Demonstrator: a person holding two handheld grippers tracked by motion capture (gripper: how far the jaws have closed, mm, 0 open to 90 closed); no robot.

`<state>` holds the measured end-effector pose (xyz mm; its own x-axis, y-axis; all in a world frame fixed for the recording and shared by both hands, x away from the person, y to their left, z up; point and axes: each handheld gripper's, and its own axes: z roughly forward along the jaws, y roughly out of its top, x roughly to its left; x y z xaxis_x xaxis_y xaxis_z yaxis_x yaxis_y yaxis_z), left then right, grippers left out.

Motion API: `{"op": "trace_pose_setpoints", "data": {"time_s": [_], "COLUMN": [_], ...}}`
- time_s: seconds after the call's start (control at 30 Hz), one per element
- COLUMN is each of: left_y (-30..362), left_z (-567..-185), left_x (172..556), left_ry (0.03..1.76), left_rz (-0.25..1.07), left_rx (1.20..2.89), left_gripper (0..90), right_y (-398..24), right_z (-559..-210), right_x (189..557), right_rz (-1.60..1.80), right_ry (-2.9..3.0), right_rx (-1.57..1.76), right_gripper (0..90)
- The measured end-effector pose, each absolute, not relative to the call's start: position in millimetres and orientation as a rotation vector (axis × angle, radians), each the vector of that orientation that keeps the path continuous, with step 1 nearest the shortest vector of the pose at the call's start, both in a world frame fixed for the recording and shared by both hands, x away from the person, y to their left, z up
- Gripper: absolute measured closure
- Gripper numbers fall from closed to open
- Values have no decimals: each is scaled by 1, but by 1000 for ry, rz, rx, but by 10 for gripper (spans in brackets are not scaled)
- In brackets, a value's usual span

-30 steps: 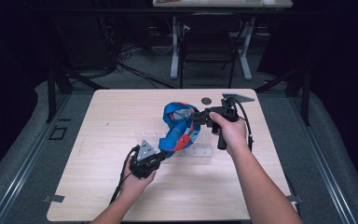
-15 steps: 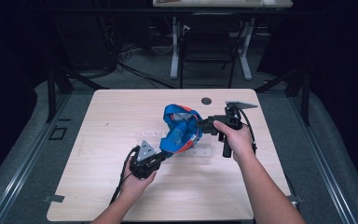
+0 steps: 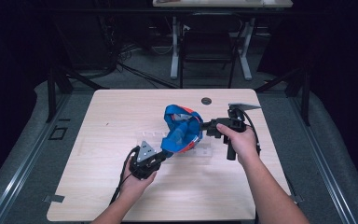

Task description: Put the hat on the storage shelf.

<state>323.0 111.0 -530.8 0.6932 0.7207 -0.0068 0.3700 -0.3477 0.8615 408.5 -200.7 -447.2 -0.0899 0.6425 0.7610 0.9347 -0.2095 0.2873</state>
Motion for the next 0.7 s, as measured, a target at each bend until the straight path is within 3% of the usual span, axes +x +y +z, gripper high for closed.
{"op": "trace_pose_setpoints", "data": {"time_s": [0.33,0.53,0.7], "left_y": [112,113,115], "left_z": [-530,-528,-526], "left_x": [323,320,316], "left_ry": [849,838,833], "left_rz": [479,470,458], "left_rx": [1960,1965,1958], "left_gripper": [819,766,667], "right_y": [-211,-215,-219], "right_z": [-448,-447,-447], "right_x": [403,399,393], "right_rz": [-1192,-1198,-1174], "right_ry": [-1729,-1735,-1788], "right_rx": [-1879,-1890,-1902], "right_gripper": [468,464,461]}}
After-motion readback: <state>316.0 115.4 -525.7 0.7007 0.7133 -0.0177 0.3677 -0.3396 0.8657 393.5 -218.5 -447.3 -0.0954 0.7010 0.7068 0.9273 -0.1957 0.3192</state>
